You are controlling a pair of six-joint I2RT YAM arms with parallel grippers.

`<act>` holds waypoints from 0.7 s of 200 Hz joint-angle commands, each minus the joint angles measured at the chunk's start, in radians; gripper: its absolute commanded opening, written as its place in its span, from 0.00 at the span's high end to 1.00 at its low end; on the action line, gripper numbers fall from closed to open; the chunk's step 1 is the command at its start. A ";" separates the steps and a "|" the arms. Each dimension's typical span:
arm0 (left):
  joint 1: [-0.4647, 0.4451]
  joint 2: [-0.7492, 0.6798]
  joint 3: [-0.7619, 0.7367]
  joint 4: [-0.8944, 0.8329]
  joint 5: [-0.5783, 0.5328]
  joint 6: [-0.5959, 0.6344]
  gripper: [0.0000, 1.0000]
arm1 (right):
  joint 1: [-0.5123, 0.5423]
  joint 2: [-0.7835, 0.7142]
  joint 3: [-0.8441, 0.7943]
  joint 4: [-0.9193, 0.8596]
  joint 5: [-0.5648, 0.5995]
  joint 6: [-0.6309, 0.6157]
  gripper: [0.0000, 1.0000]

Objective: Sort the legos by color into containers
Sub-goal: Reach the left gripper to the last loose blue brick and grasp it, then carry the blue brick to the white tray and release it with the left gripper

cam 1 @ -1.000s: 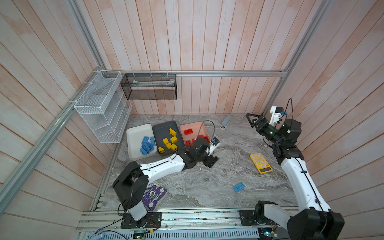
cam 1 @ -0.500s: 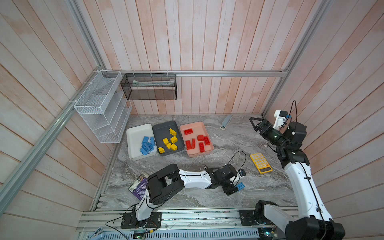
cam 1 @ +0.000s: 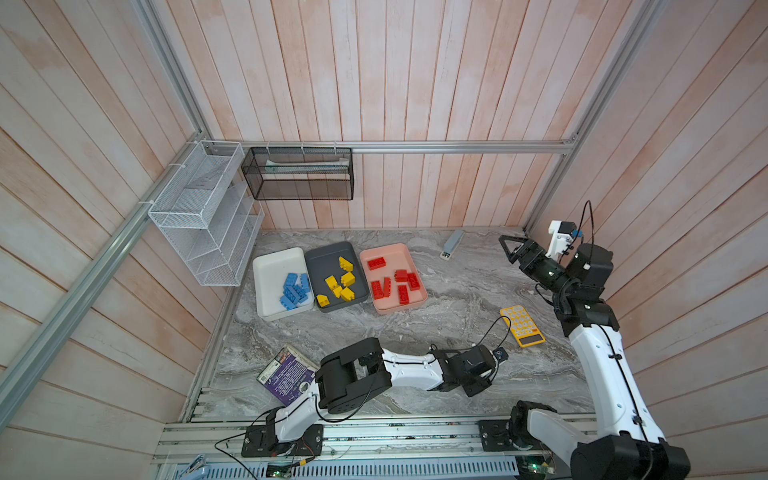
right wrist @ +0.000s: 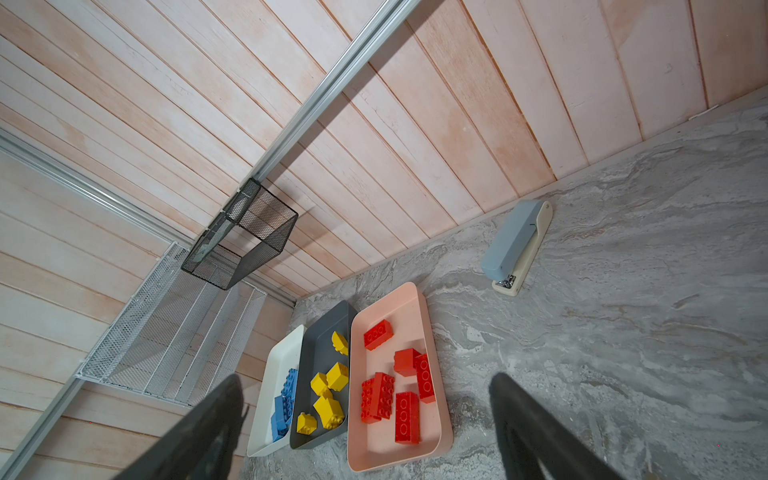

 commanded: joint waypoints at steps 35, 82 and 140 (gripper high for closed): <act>0.011 -0.013 0.002 -0.049 -0.102 -0.004 0.72 | -0.003 -0.002 -0.008 0.018 -0.016 -0.013 0.08; 0.144 -0.277 -0.182 -0.049 -0.102 -0.069 0.74 | 0.094 0.076 0.012 0.065 0.020 -0.030 0.09; 0.625 -0.662 -0.380 -0.165 -0.098 -0.160 0.72 | 0.385 0.303 0.050 0.221 0.159 -0.046 0.10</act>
